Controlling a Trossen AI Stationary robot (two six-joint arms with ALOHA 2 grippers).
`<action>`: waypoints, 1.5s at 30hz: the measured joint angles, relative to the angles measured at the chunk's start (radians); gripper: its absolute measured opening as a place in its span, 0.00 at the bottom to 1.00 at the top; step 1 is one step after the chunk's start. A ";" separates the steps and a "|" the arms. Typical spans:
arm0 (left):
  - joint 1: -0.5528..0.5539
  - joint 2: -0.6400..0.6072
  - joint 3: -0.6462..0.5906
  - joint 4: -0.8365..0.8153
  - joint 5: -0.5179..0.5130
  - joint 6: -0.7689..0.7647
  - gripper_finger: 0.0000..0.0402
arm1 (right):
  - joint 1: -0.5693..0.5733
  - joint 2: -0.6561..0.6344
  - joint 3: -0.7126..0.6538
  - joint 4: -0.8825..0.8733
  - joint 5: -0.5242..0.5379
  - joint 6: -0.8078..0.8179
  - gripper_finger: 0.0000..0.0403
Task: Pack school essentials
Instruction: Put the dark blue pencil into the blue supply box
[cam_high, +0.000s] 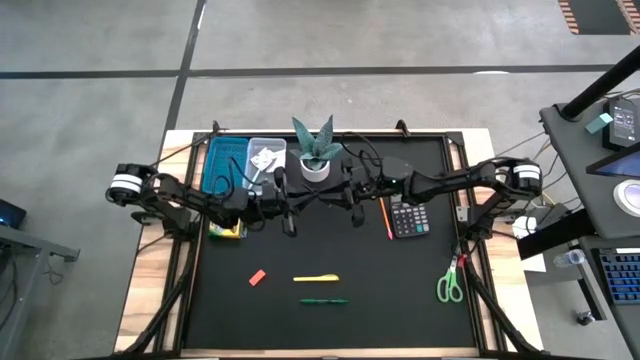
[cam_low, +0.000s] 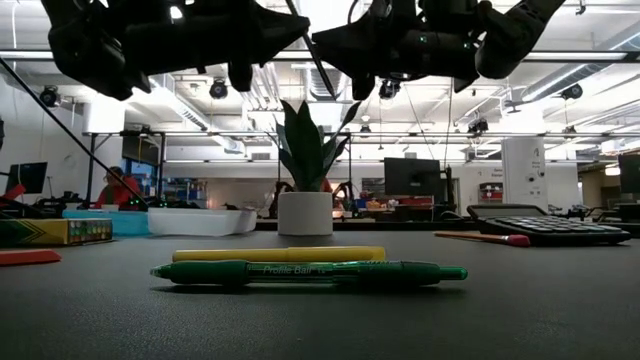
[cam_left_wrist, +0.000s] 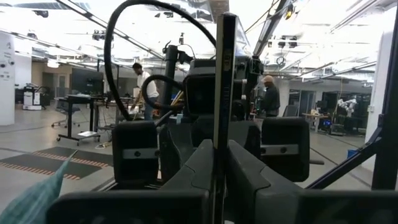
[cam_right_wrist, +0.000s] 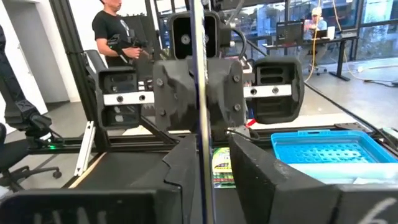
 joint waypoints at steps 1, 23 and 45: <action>0.000 0.000 0.000 -0.001 -0.006 0.000 0.01 | 0.000 -0.005 0.000 -0.009 0.000 -0.001 0.24; 0.034 -0.535 0.142 -1.449 -0.479 -0.454 0.00 | 0.009 -0.482 -0.036 -0.735 0.348 -0.229 0.25; 0.611 -0.287 0.288 -1.802 -0.138 -0.445 0.02 | 0.009 -0.499 -0.084 -0.702 0.350 -0.299 0.25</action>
